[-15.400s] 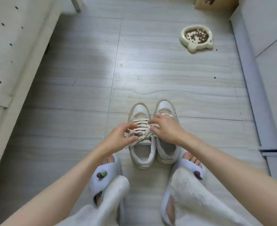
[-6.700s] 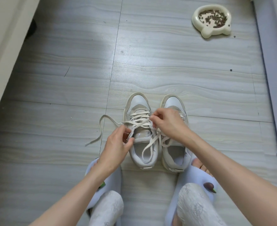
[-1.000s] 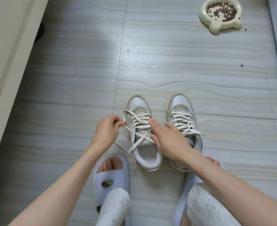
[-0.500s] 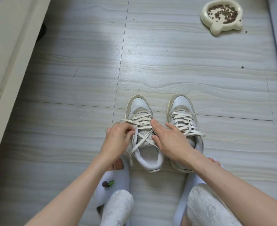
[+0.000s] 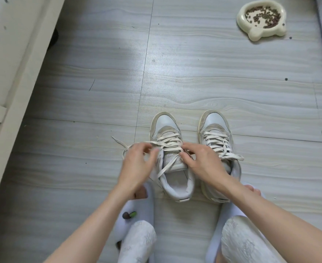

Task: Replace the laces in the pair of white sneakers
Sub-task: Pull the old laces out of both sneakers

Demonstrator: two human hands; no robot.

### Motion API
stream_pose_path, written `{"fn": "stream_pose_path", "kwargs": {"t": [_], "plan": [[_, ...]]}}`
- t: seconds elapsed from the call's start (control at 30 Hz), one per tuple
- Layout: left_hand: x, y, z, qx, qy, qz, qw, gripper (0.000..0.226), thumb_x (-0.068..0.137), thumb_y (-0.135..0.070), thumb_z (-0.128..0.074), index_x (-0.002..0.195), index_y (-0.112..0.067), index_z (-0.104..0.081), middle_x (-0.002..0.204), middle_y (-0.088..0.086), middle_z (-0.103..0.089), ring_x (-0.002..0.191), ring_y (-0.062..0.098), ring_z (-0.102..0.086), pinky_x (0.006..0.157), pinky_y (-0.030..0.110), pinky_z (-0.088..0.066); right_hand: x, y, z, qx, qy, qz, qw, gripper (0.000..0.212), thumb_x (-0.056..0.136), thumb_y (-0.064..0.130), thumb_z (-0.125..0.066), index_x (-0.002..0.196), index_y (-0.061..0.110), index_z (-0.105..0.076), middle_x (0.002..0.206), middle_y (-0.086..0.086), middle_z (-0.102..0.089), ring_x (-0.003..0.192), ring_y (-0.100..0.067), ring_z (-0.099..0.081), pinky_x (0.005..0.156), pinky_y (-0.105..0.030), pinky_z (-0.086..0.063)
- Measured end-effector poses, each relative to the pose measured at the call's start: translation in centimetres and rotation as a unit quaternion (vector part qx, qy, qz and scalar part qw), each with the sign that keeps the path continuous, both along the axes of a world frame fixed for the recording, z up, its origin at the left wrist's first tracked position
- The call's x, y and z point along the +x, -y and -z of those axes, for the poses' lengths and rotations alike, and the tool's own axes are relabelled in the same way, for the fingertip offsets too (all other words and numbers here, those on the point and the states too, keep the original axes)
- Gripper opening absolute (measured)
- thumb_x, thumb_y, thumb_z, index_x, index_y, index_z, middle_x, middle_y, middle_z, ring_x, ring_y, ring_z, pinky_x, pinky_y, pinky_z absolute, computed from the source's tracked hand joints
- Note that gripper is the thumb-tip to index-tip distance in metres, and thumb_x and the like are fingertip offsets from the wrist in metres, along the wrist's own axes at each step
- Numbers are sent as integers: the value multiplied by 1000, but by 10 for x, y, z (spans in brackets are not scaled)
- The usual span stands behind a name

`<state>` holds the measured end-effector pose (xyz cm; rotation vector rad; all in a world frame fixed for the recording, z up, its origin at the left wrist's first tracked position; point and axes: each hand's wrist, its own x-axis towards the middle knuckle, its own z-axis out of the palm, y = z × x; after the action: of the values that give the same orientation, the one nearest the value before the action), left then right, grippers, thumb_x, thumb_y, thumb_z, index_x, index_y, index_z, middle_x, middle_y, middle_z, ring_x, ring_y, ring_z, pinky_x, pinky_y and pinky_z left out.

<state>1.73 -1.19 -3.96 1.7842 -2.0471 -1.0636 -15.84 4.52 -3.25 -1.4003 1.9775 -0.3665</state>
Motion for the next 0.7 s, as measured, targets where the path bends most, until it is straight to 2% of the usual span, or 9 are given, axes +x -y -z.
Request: {"fn": "stream_pose_path", "kwargs": {"t": [0.1, 0.27, 0.37, 0.5, 0.6, 0.7], "plan": [[-11, -20, 1, -2, -8, 40, 999, 25, 83, -26, -67, 104, -11, -68, 97, 3, -65, 91, 16, -60, 84, 26, -45, 7, 1, -2, 14, -14, 54, 998, 25, 88, 25, -58, 109, 17, -69, 111, -3, -69, 107, -27, -60, 92, -33, -43], [-14, -19, 0, 21, -19, 6, 1000, 23, 83, -19, -68, 103, -11, -72, 98, 6, -67, 93, 20, -63, 87, 32, -48, 12, 15, -12, 35, -38, 101, 994, 19, 83, 21, -57, 93, 16, -73, 105, -5, -68, 101, -27, -60, 80, -32, -45], [-16, -18, -2, 66, -36, -46, 996, 21, 82, -17, -68, 101, -12, -73, 100, 3, -68, 94, 15, -62, 85, 20, -42, 13, 17, -14, 56, -38, 119, 991, 15, 80, 21, -59, 84, 18, -73, 94, -3, -70, 93, -25, -61, 72, -28, -43], [-12, -18, -1, 93, -48, -57, 993, 20, 83, -16, -66, 101, -15, -73, 100, -2, -69, 91, 8, -60, 80, 15, -39, 10, 22, -20, 88, 82, 145, 982, 12, 79, 17, -59, 69, 19, -65, 64, 5, -62, 73, -17, -58, 64, -25, -39], [-14, -18, -1, 96, -49, -46, 993, 19, 84, -16, -64, 101, -15, -73, 100, -2, -70, 91, 9, -62, 83, 18, -42, 3, 37, -31, 121, 146, 97, 977, 17, 87, 15, -53, 73, 16, -61, 72, 3, -63, 76, -14, -58, 72, -27, -42], [-16, -18, 0, 91, -54, -37, 994, 20, 85, -14, -63, 102, -14, -73, 101, 1, -70, 90, 12, -64, 82, 16, -41, -4, 40, -31, 80, 102, 71, 989, 10, 91, 16, -52, 86, 13, -60, 81, 1, -65, 84, -16, -59, 76, -28, -41]]}}
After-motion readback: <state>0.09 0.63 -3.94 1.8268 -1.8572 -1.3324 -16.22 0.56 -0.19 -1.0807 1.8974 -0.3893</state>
